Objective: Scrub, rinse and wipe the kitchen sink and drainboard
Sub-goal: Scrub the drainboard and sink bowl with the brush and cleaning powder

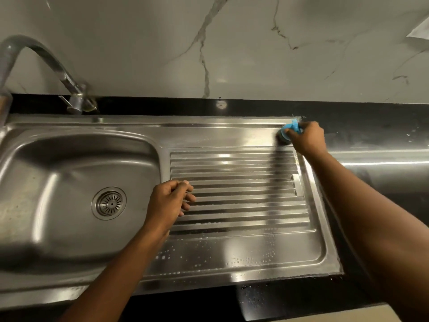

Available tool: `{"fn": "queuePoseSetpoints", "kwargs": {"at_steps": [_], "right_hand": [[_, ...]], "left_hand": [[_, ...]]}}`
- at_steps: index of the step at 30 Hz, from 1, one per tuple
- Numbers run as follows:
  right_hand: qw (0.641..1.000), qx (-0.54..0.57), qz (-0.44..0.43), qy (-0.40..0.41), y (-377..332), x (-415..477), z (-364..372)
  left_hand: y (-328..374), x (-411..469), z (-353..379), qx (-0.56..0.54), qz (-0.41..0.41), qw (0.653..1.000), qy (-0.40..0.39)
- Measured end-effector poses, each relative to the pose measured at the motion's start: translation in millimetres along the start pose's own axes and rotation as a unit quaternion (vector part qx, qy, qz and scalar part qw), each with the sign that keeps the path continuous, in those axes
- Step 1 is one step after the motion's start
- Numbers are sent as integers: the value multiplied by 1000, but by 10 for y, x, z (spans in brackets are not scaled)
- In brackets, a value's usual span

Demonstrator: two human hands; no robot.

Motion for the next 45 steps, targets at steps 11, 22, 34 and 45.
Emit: {"fn": "queuePoseSetpoints", "kwargs": {"at_steps": [11,22,34,45], "right_hand": [[987,51,-95,-121,-1215,-942,1695],[971,-12,-162,-175,-1398,-1637,2254],[987,32,-112,-113,-1803,-1474,2341],[994,-8,-77,-81,-1269,-1711,2024]], "left_hand": [[-111,2,-313,-33,-25,999,26],[-105,-50,-871,-32,-38,997,61],[-286,-102,-1336,-19,-40,999,24],[-338,1,-1639,-30,-33,999,6]]}}
Point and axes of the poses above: each hand's wrist, its own x-axis towards the middle knuckle, its own z-axis out of the palm, y = z × x, the point moved 6 cm from there along x, towards the middle knuckle, and after that the axes turned 10 degrees about z, right-handed, at the moved point
